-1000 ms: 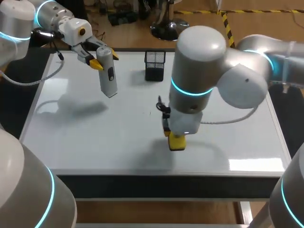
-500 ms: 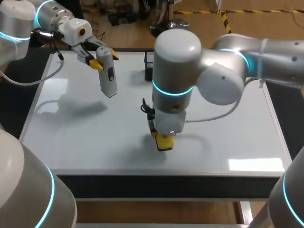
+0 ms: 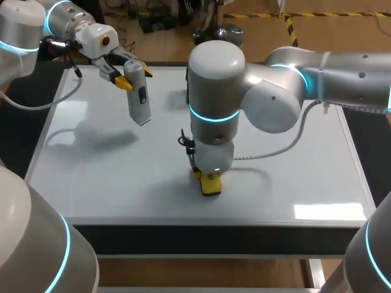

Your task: Pick up the inspection probe, press it on each red-marked spot on the whiteboard one by one, put down the probe, pick up the eraser, and wipe off all the red marks.

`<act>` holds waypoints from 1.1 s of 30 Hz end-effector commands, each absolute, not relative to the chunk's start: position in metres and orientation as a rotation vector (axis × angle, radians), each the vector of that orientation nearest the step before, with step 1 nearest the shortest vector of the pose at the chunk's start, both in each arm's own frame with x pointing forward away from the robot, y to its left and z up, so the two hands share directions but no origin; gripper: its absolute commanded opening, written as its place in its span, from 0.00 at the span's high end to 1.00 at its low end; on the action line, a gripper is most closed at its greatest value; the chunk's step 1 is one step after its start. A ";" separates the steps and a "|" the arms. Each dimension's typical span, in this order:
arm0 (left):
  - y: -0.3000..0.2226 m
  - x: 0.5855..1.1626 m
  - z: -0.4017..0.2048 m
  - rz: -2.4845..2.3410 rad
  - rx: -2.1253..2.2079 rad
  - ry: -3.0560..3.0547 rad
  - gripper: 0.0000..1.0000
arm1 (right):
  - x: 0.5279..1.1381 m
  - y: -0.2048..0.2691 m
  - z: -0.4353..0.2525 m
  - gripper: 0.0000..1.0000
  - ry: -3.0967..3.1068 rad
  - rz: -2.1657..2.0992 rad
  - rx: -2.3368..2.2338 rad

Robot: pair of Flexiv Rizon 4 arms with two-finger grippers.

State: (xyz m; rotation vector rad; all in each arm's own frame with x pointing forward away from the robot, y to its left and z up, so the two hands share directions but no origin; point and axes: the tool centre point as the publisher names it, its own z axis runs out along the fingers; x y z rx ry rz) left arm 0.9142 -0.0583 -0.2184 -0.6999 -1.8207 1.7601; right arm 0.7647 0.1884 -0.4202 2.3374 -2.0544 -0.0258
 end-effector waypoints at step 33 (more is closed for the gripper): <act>-0.058 0.917 -0.218 1.756 -0.704 -1.815 1.00 | 0.783 0.094 -0.416 1.00 -2.252 0.043 2.110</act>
